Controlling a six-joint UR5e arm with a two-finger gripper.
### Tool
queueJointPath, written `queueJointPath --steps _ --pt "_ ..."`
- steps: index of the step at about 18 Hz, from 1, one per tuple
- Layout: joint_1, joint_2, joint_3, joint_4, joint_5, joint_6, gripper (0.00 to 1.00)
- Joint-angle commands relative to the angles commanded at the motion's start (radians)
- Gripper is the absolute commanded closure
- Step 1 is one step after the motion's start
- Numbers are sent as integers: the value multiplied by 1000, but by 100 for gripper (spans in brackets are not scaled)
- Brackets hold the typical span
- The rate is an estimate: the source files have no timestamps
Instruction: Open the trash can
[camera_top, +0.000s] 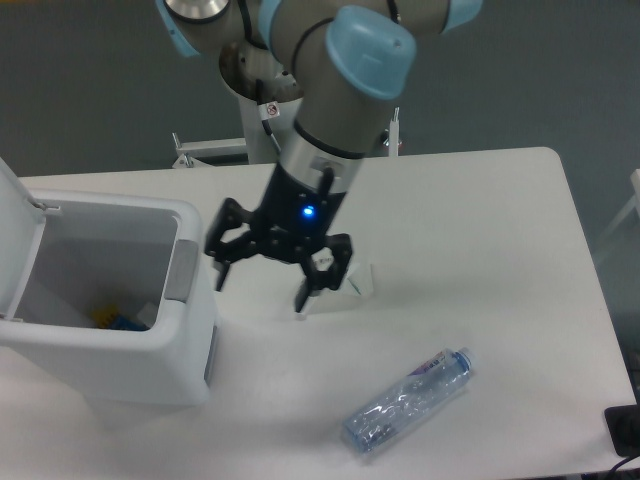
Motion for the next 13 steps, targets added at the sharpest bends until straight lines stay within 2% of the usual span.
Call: queueJointPath --steps 3,8,11,13 --pt "47 -67 6 27 69 121 0" --pt "107 -140 44 41 78 302 0" --pt "107 -180 64 38 207 393 0" --pt "107 -203 83 37 244 451 0"
